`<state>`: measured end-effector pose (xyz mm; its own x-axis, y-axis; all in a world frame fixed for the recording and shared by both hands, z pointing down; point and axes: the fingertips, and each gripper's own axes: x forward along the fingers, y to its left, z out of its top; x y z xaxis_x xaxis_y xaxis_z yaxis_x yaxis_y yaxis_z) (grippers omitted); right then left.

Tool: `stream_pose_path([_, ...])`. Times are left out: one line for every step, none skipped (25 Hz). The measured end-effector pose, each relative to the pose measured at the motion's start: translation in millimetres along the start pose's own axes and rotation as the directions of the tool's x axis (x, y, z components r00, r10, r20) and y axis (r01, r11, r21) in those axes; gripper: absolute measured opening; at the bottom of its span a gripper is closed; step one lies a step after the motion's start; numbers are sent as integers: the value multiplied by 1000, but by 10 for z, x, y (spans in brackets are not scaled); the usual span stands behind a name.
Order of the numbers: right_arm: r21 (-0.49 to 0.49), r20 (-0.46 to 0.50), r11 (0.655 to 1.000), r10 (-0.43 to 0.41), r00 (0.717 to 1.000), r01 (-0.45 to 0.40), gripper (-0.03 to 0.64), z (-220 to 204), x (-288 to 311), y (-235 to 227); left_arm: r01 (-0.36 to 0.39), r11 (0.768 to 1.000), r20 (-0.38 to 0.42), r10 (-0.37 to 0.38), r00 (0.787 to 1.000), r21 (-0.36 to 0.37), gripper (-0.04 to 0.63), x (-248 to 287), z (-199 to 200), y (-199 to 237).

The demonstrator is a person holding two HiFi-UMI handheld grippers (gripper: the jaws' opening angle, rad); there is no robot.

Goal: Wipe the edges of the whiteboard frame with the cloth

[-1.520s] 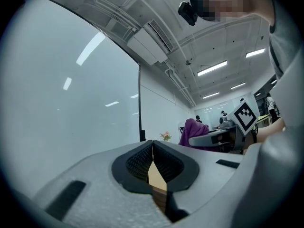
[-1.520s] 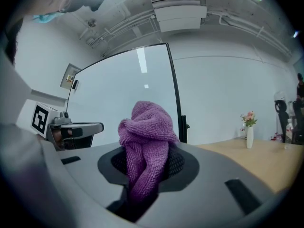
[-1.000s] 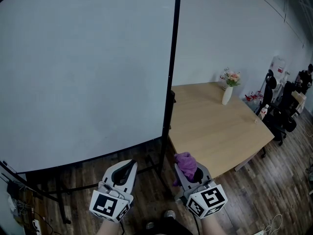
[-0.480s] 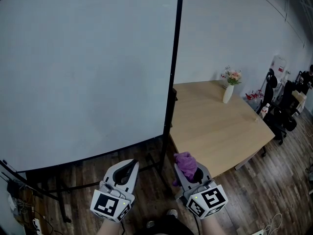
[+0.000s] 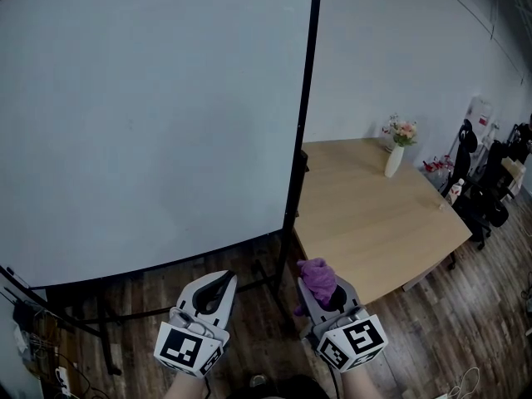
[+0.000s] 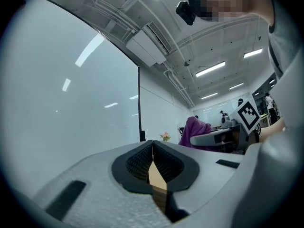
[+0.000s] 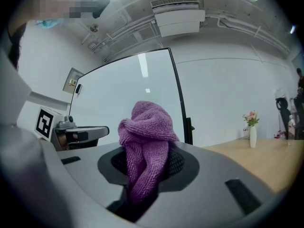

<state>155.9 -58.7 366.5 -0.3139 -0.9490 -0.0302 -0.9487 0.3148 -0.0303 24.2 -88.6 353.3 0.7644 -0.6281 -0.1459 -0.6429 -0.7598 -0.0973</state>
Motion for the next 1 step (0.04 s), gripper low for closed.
stream_pose_path([0, 0, 1000, -1, 1000, 1, 109, -2, 7, -8, 0, 1000, 1, 0, 1000, 1, 17, 7, -2, 2])
